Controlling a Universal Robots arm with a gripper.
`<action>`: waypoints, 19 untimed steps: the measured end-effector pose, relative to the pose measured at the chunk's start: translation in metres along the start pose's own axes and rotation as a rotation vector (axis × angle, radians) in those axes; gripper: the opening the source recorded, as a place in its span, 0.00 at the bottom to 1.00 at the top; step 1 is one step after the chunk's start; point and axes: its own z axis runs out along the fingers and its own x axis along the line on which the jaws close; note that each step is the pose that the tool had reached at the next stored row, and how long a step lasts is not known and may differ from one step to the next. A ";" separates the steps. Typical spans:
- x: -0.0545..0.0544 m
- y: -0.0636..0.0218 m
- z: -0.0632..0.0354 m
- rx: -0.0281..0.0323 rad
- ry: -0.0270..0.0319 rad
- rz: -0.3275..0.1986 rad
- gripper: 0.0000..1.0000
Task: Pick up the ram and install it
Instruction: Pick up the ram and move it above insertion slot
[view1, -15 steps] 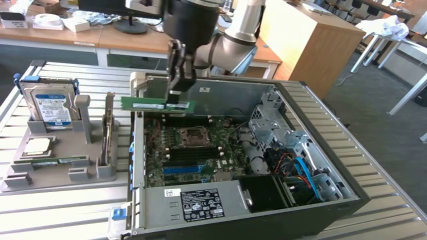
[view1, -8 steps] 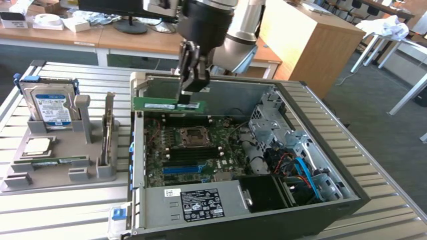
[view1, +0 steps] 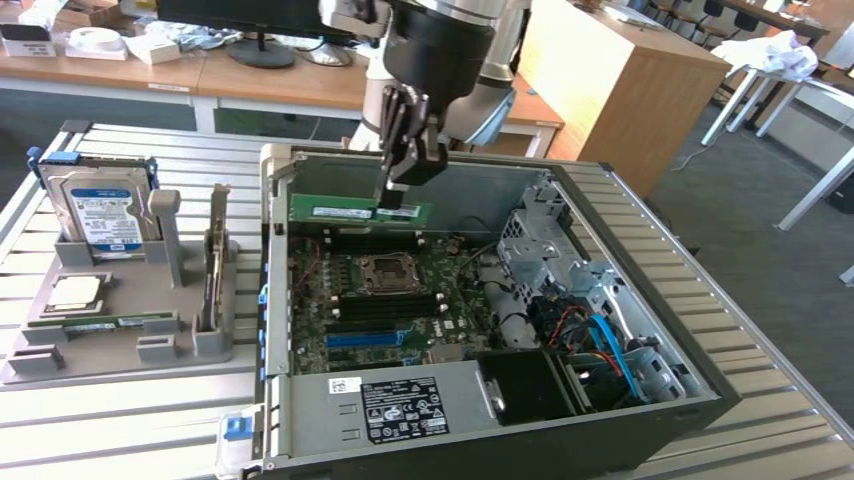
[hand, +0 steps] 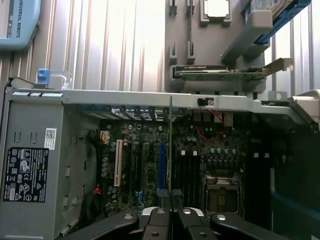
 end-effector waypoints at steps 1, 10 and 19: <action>0.000 -0.0008 -0.0001 -0.0002 0.0001 0.000 0.11; 0.000 -0.0011 -0.0001 0.0072 0.0003 -0.002 0.11; 0.000 -0.0011 -0.0002 0.0397 0.0023 -0.014 0.11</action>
